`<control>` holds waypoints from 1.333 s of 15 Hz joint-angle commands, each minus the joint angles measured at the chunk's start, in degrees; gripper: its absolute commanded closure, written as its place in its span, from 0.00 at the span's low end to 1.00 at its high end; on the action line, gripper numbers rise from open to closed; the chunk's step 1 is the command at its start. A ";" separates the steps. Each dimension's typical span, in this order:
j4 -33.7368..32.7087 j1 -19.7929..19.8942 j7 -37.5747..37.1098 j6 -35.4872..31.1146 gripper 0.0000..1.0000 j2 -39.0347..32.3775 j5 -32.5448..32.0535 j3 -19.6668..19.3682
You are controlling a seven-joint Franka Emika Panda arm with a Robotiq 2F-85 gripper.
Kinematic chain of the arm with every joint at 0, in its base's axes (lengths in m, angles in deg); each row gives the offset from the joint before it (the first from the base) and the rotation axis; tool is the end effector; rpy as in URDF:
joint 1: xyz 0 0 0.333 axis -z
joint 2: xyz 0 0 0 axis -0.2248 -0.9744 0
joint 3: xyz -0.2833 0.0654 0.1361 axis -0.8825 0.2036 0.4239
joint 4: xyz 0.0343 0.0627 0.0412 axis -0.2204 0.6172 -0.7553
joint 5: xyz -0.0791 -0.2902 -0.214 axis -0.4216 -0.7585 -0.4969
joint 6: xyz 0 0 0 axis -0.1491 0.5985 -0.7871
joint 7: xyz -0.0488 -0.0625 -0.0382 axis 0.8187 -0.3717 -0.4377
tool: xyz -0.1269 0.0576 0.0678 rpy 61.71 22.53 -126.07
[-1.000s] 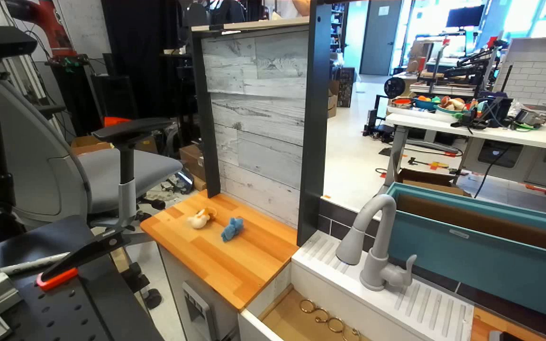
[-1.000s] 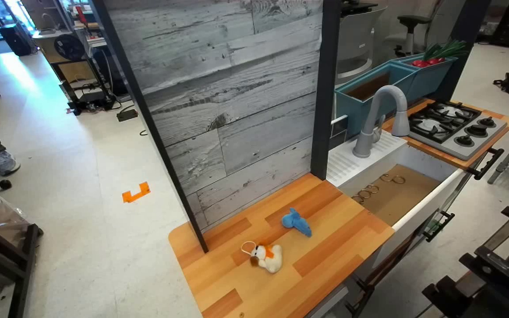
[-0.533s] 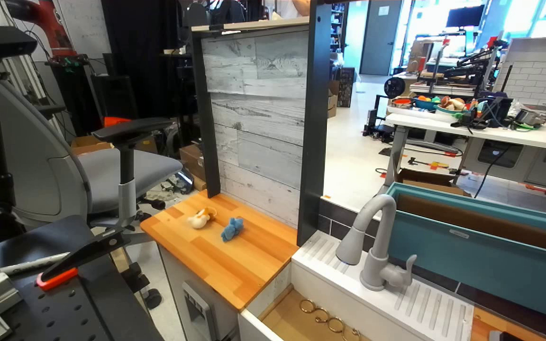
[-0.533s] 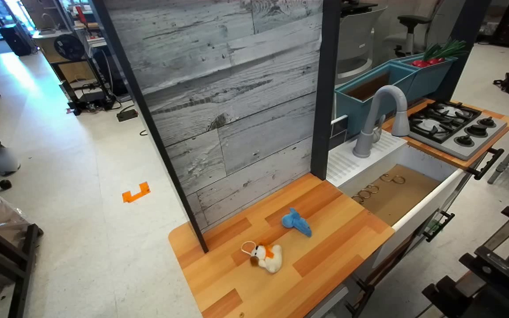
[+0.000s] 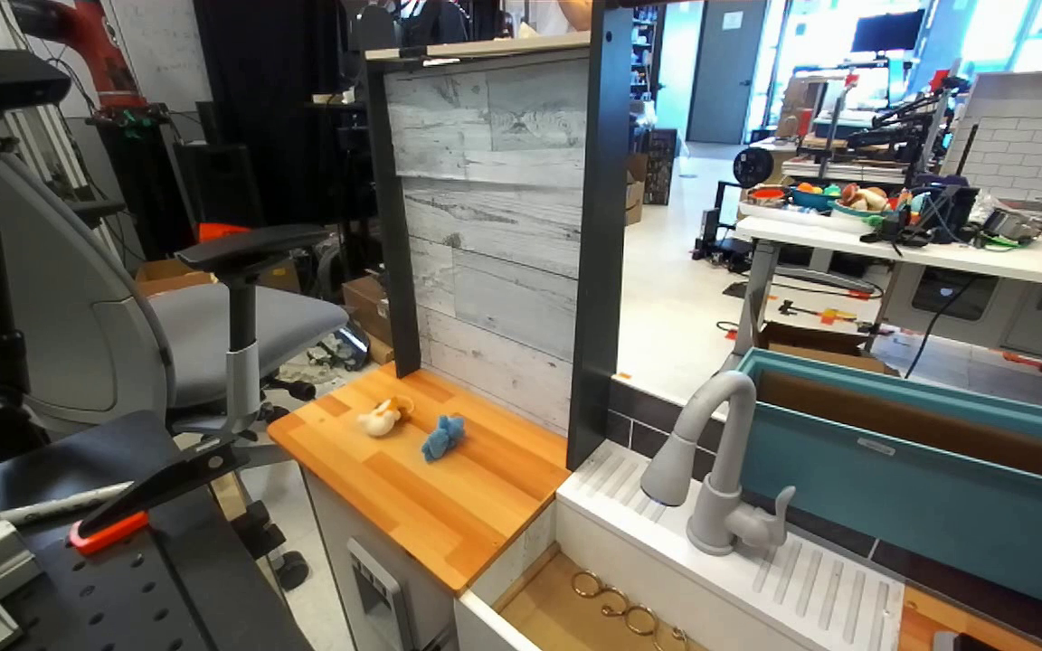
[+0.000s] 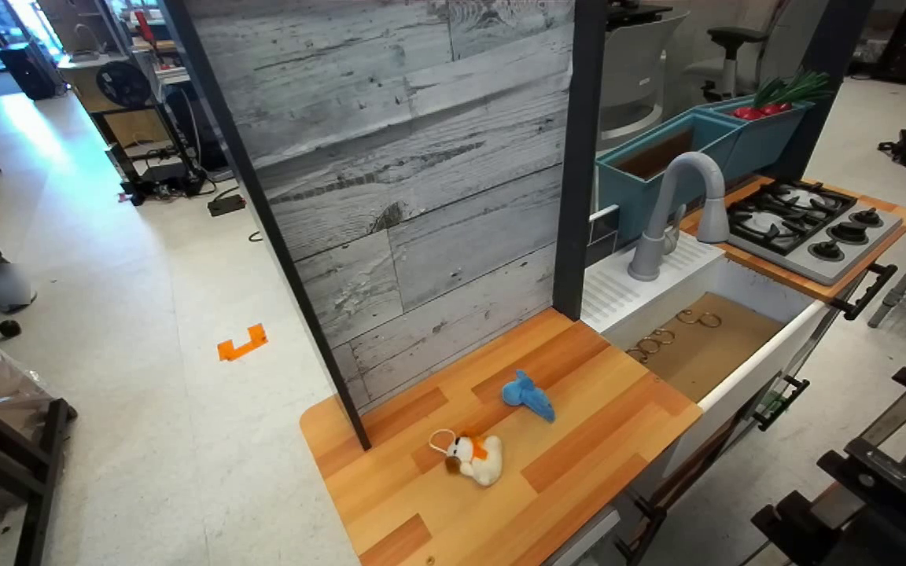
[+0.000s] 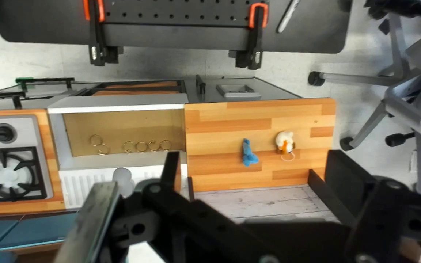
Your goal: Move the tap to the left
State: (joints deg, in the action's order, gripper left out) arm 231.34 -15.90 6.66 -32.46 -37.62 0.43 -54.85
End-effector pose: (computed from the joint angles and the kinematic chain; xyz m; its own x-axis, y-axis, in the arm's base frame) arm 0.3718 0.0391 0.4262 0.9956 0.0930 -0.0126 0.0919 -0.9935 -0.0673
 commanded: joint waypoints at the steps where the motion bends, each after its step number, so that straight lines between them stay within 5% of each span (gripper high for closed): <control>1: 2.64 1.90 0.90 -10.18 0.00 -5.28 -6.26 0.04; 11: 7.07 5.09 -0.86 -45.67 0.00 -25.71 -8.82 -2.98; 16: 5.33 6.10 -4.82 -56.42 0.00 -35.02 -12.02 -5.56; 20: 3.18 3.70 -10.21 -64.22 0.00 -41.84 -16.46 -11.19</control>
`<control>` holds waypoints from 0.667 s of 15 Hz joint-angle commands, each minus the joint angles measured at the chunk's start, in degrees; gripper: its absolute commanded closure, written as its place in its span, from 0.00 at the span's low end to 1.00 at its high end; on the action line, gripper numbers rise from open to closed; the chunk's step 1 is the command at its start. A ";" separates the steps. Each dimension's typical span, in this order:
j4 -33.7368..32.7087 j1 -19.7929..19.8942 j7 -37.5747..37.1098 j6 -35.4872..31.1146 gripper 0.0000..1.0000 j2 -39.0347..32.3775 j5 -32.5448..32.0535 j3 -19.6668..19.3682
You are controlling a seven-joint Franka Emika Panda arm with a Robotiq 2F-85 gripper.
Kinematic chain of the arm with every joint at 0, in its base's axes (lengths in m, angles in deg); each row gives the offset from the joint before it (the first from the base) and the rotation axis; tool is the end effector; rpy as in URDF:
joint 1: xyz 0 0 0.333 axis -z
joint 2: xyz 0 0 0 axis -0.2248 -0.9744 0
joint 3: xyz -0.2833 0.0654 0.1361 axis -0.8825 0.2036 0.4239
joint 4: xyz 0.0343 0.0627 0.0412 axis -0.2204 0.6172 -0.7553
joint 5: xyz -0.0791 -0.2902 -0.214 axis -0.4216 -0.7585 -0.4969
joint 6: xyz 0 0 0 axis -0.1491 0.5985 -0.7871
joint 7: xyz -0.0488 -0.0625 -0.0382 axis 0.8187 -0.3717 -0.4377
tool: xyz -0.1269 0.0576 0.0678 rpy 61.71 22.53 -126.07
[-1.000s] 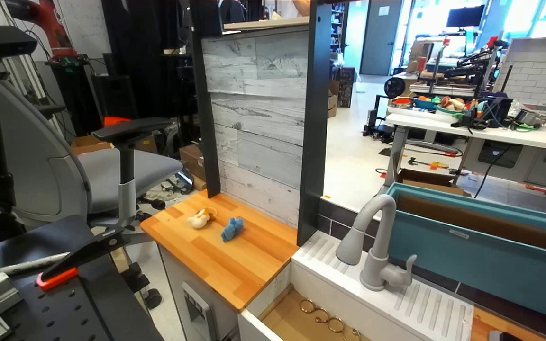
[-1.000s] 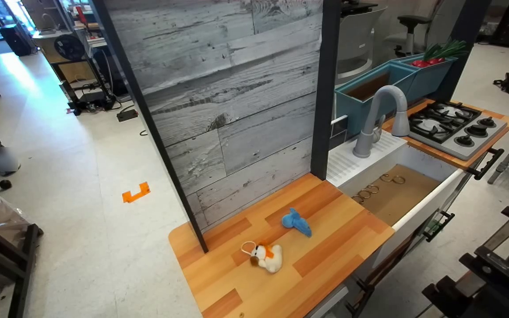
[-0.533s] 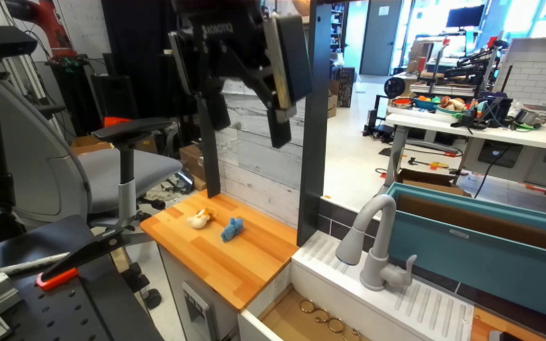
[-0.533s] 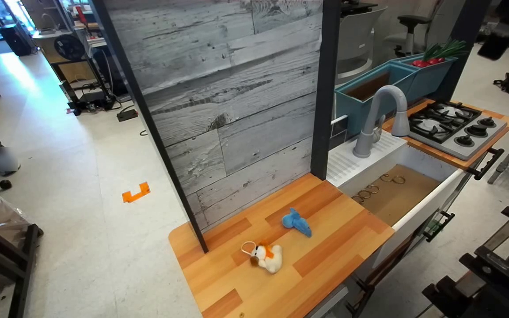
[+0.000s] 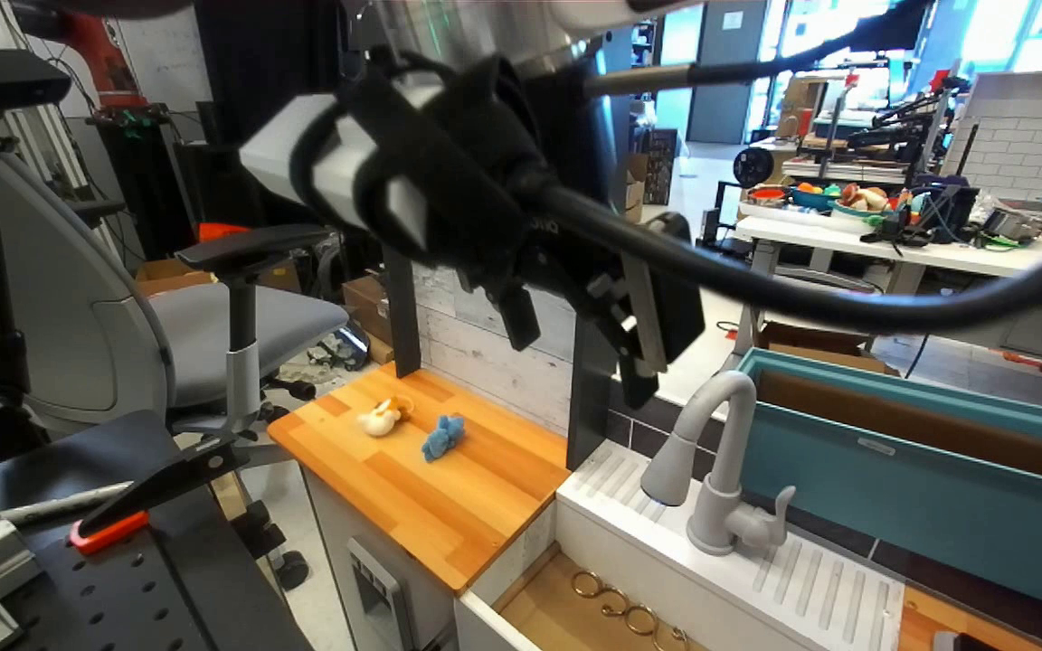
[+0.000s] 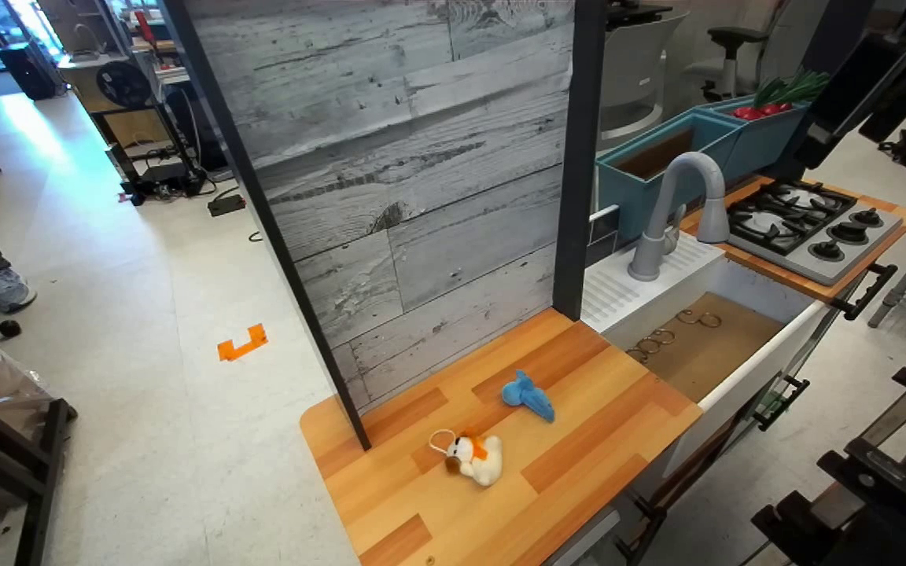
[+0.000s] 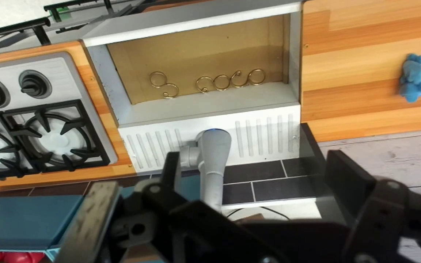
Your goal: Move the tap to the left
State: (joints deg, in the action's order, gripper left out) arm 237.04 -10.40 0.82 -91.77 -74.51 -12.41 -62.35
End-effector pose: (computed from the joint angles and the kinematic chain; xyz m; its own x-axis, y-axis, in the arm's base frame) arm 0.4738 -0.0623 0.2117 0.9612 -0.0503 0.2714 -0.0681 -0.9961 0.0565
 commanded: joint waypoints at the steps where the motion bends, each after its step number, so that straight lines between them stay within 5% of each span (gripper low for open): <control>1: -3.23 -2.47 -5.08 -6.17 0.00 -6.59 -3.59 -4.94; 10: -9.91 -6.96 -4.80 -9.71 0.00 -18.61 4.35 -7.93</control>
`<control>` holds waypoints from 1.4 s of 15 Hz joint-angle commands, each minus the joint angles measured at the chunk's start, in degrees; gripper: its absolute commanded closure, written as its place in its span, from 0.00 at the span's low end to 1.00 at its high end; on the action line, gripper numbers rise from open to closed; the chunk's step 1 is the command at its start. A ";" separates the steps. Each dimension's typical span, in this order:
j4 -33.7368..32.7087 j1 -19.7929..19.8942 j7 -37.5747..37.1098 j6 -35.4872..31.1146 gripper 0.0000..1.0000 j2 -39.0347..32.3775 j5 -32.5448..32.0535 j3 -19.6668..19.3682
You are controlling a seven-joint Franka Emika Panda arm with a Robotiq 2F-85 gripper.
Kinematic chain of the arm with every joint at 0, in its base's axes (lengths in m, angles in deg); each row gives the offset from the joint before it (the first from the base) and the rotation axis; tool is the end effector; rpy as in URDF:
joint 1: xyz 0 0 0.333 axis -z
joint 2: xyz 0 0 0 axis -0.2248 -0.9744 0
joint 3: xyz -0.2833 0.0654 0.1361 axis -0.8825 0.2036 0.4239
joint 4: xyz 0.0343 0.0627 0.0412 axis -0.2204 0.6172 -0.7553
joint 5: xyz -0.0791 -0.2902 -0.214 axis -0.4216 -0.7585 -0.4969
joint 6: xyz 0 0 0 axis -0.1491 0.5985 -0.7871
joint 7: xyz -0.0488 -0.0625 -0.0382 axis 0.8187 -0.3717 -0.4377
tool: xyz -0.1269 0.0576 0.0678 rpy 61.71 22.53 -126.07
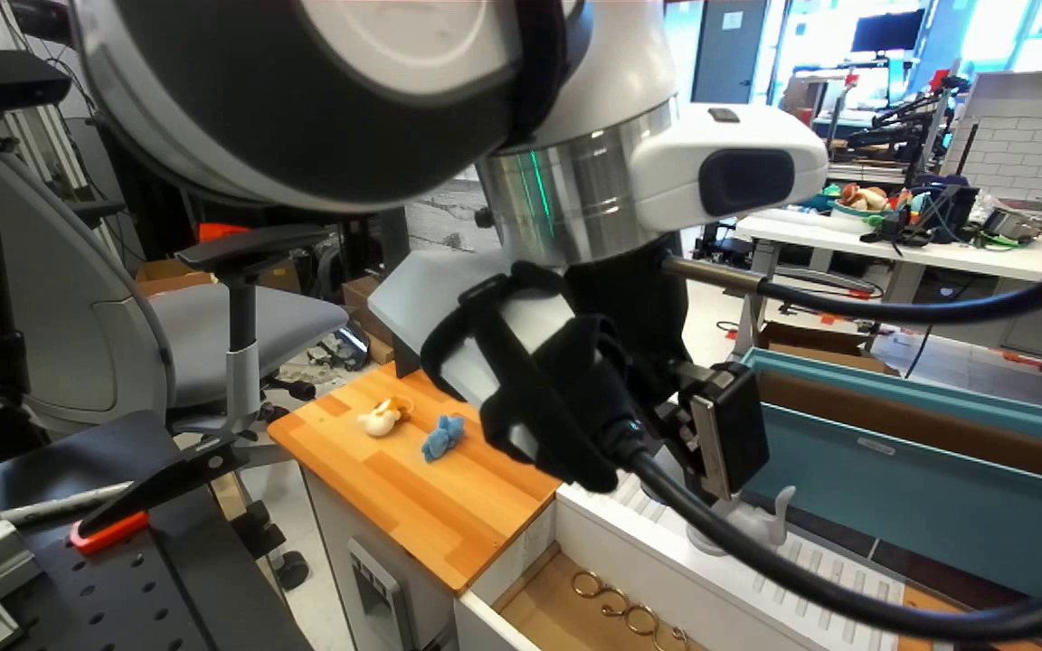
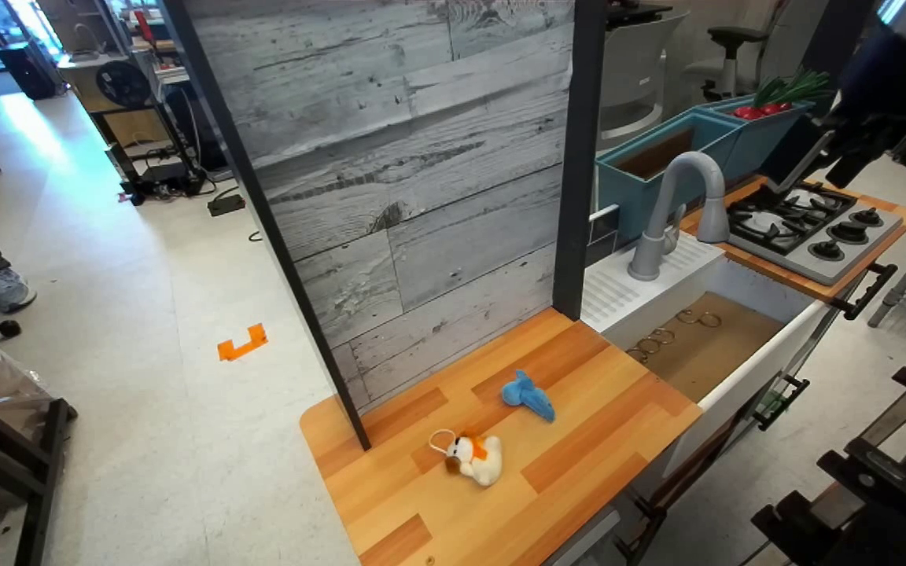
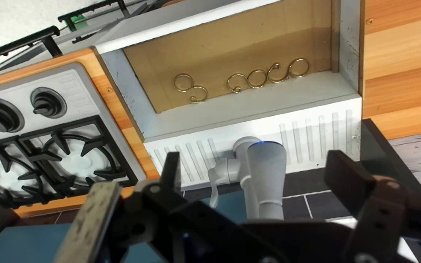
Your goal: Move the tap to the left
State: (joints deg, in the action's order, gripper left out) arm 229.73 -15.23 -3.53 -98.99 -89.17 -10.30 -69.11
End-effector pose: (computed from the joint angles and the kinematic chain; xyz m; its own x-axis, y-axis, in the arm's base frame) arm 0.5035 -0.0904 0.1466 0.9470 -0.1560 0.2810 -0.1856 -0.9792 0.0821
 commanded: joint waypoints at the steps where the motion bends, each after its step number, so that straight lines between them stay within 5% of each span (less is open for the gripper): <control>1: -3.31 -2.63 -0.44 -2.73 0.00 -5.04 2.83 -1.45; 6: -6.81 -3.48 -0.58 -3.40 0.00 -9.98 6.14 -2.24; 15: -12.42 -3.00 -0.96 -2.65 0.00 -13.82 7.89 2.03; 21: -17.29 -4.69 -2.36 -2.18 0.00 -16.71 8.42 -0.53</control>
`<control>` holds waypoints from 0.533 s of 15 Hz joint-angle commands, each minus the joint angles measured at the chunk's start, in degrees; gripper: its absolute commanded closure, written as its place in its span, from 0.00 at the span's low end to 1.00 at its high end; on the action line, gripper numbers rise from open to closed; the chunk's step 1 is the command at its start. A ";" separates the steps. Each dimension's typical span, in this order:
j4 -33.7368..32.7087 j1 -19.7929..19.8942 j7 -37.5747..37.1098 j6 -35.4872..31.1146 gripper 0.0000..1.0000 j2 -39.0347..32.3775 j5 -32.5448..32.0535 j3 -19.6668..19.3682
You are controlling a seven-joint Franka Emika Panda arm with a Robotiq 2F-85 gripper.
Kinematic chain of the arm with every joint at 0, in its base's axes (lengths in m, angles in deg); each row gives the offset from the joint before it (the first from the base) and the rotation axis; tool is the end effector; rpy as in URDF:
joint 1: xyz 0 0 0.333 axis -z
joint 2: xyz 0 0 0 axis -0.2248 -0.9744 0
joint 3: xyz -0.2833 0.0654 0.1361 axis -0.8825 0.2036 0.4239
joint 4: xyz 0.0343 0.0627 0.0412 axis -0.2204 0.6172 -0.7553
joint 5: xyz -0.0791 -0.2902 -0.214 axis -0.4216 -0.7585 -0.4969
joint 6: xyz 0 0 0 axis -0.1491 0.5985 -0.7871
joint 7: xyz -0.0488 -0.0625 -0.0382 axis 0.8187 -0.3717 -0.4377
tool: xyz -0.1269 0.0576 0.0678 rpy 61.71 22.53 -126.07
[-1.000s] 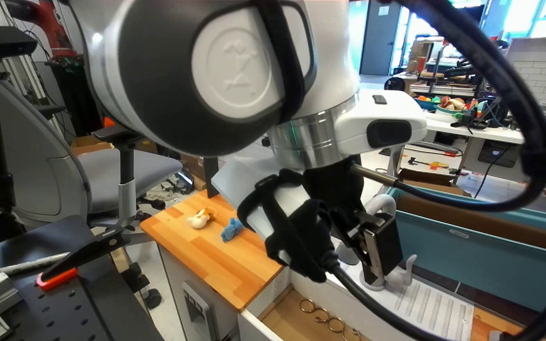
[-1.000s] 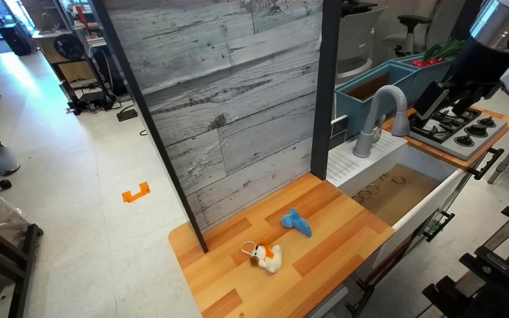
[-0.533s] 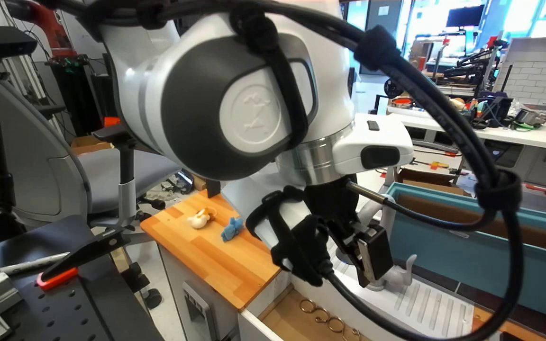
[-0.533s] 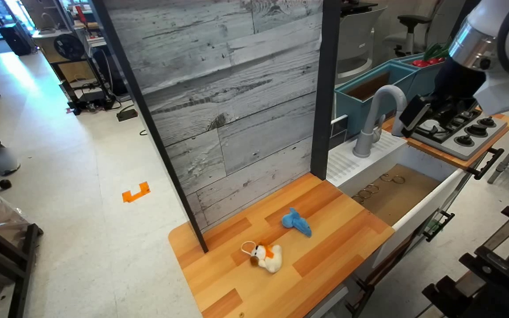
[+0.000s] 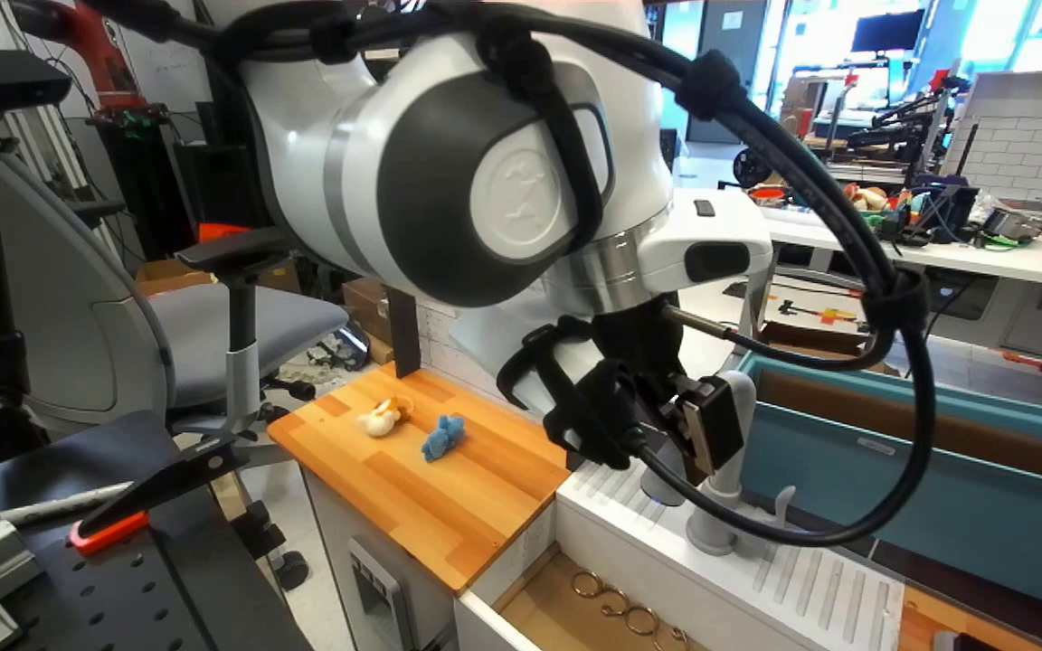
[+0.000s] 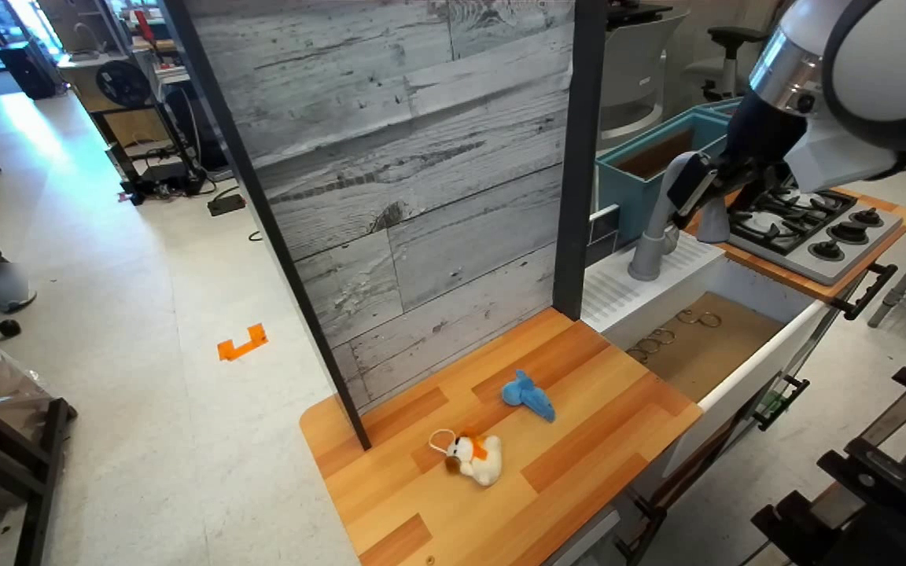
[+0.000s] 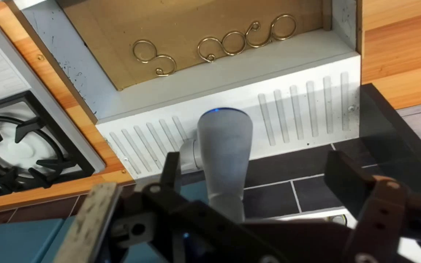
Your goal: Move the tap to the left
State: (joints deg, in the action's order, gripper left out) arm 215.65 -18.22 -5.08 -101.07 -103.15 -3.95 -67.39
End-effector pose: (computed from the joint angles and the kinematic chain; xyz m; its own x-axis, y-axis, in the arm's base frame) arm 0.5712 -0.0625 0.0965 0.9270 -0.1806 0.3287 -0.2128 -0.9750 0.0644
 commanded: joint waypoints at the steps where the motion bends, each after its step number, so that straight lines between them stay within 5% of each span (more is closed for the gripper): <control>1: -3.91 -1.96 -1.09 0.09 0.00 -3.45 2.14 -3.00; 8: -6.99 -4.24 -1.74 0.65 0.00 -8.03 2.73 -4.77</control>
State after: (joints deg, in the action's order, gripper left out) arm 210.69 -19.88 -6.07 -101.03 -108.95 -3.02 -71.12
